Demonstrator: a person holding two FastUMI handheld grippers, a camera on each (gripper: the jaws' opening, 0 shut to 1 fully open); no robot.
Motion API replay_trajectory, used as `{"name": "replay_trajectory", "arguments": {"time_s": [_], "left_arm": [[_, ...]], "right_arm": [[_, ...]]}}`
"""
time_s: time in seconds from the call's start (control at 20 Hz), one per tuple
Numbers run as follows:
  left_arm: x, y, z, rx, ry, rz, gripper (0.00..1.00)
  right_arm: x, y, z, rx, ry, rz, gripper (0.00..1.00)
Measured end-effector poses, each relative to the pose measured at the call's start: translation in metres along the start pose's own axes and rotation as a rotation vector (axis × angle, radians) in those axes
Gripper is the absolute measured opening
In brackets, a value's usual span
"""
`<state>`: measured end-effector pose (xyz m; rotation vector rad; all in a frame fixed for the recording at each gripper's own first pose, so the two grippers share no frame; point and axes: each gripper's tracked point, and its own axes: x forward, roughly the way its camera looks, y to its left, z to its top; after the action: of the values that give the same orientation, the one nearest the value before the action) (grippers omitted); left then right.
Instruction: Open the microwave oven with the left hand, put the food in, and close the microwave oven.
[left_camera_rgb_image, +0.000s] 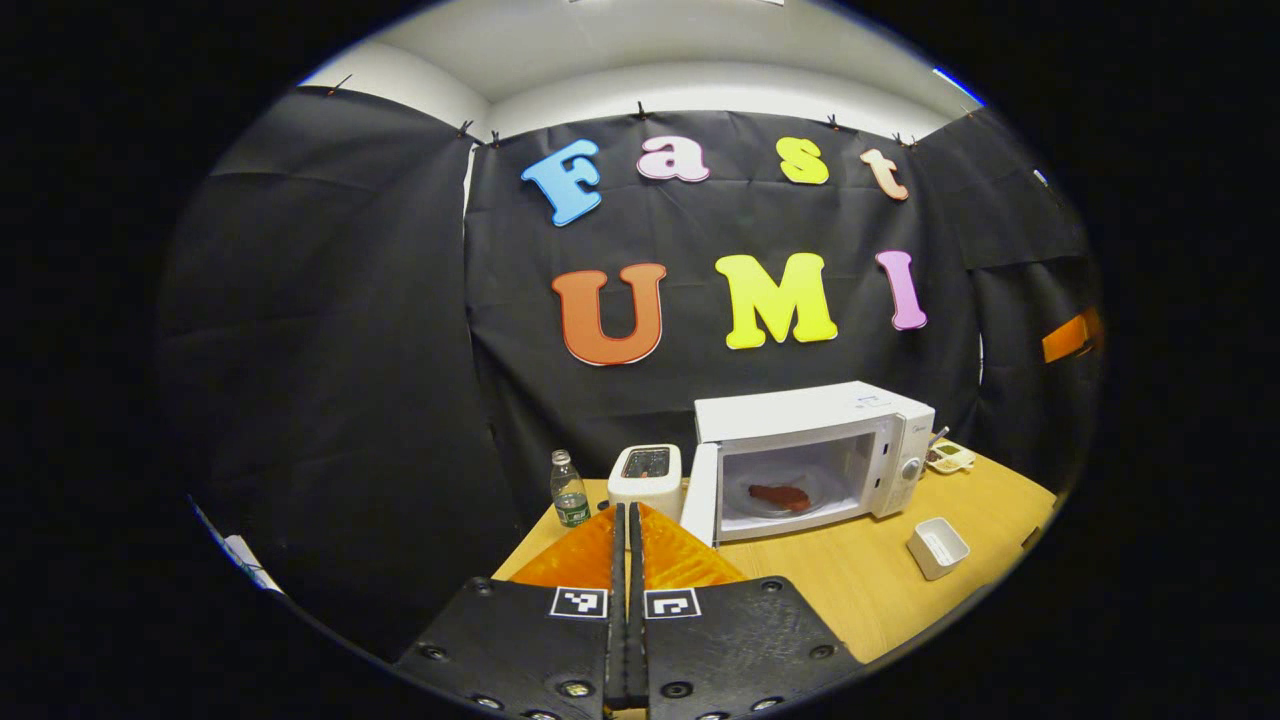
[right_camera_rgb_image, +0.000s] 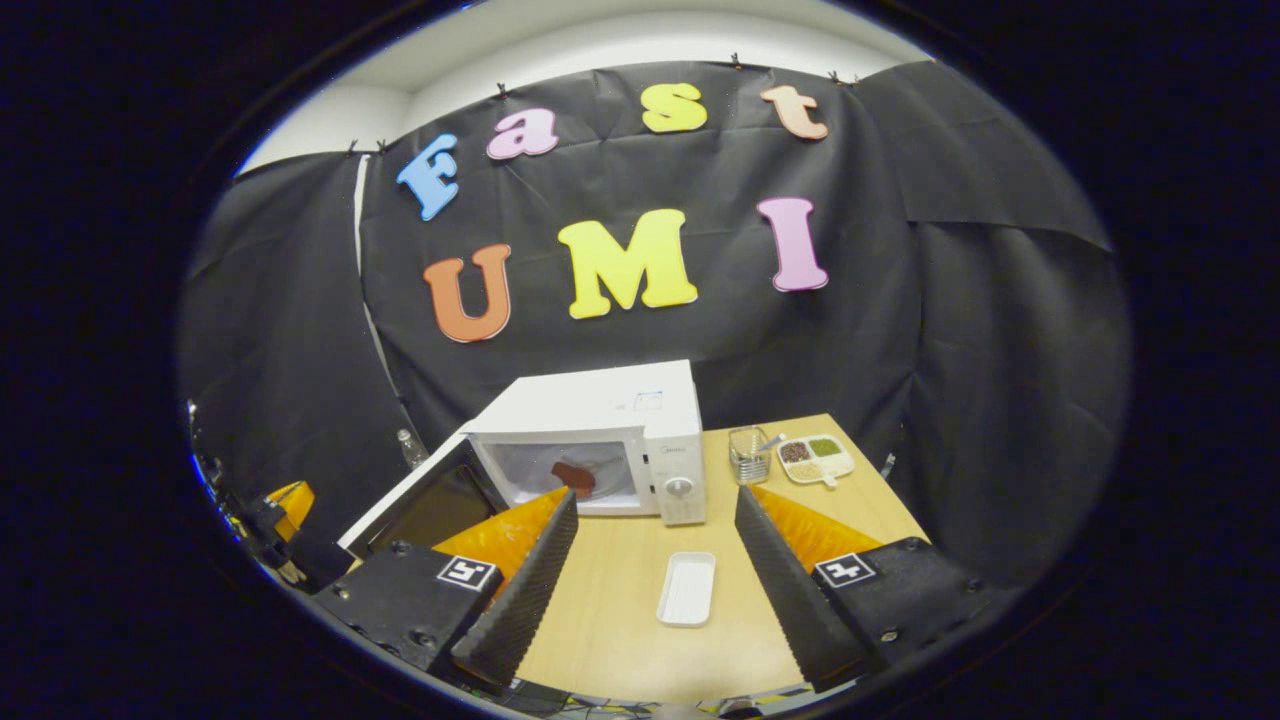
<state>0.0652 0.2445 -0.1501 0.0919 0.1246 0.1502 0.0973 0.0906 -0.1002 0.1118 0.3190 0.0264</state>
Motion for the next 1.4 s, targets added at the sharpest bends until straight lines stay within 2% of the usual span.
{"name": "replay_trajectory", "arguments": {"time_s": [0.1, 0.15, 0.2, 0.25, 0.3, 0.35, 0.6, 0.65, 0.7, 0.75, 0.8, 1.0, 1.05, 1.1, 1.35, 1.4], "left_arm": [[0.004, 0.013, -0.018, -0.007, 0.011, 0.009, 0.0], [0.008, 0.018, -0.03, -0.004, 0.032, 0.014, 0.0], [0.01, 0.023, -0.043, -0.001, 0.048, 0.023, 0.1], [0.012, 0.024, -0.053, -0.005, 0.058, 0.019, 0.1], [0.015, 0.025, -0.063, -0.01, 0.076, 0.016, 0.0], [0.016, 0.026, -0.075, -0.016, 0.095, 0.017, 0.0], [0.02, 0.018, -0.103, -0.037, 0.151, 0.005, 0.0], [0.018, 0.014, -0.106, -0.038, 0.154, -0.003, 0.0], [0.019, 0.014, -0.106, -0.029, 0.152, 0.004, 0.0], [0.018, 0.011, -0.106, -0.023, 0.149, -0.005, 0.1], [0.017, 0.006, -0.105, -0.028, 0.149, -0.013, 0.0], [0.013, -0.018, -0.107, -0.041, 0.154, -0.058, 0.0], [0.012, -0.027, -0.107, -0.041, 0.157, -0.076, 0.0], [0.012, -0.037, -0.108, -0.037, 0.158, -0.092, 0.0], [0.009, -0.085, -0.111, -0.023, 0.168, -0.18, 0.0], [0.01, -0.093, -0.112, -0.026, 0.168, -0.196, 0.0]], "right_arm": [[-0.002, 0.001, -0.009, 0.01, 0.034, 0.005, 1.0], [-0.005, 0.001, -0.011, 0.014, 0.044, 0.002, 0.9], [-0.007, -0.001, -0.012, 0.019, 0.052, 0.0, 0.9], [-0.009, -0.001, -0.014, 0.025, 0.055, -0.001, 1.0], [-0.011, -0.001, -0.016, 0.026, 0.059, -0.003, 0.9], [-0.013, -0.001, -0.018, 0.027, 0.065, -0.003, 1.0], [-0.019, -0.006, -0.026, 0.009, 0.088, -0.009, 1.0], [-0.02, -0.009, -0.027, 0.016, 0.088, -0.012, 0.9], [-0.02, -0.007, -0.027, 0.025, 0.089, -0.004, 1.0], [-0.02, -0.006, -0.03, 0.03, 0.095, -0.003, 0.9], [-0.021, -0.006, -0.032, 0.034, 0.098, -0.001, 1.0], [-0.02, -0.002, -0.036, 0.037, 0.118, 0.015, 1.0], [-0.02, -0.002, -0.036, 0.035, 0.118, 0.019, 0.9], [-0.02, -0.002, -0.038, 0.033, 0.122, 0.021, 1.0], [-0.024, -0.012, -0.035, 0.013, 0.11, 0.014, 1.0], [-0.024, -0.016, -0.037, 0.013, 0.111, 0.008, 0.9]]}}
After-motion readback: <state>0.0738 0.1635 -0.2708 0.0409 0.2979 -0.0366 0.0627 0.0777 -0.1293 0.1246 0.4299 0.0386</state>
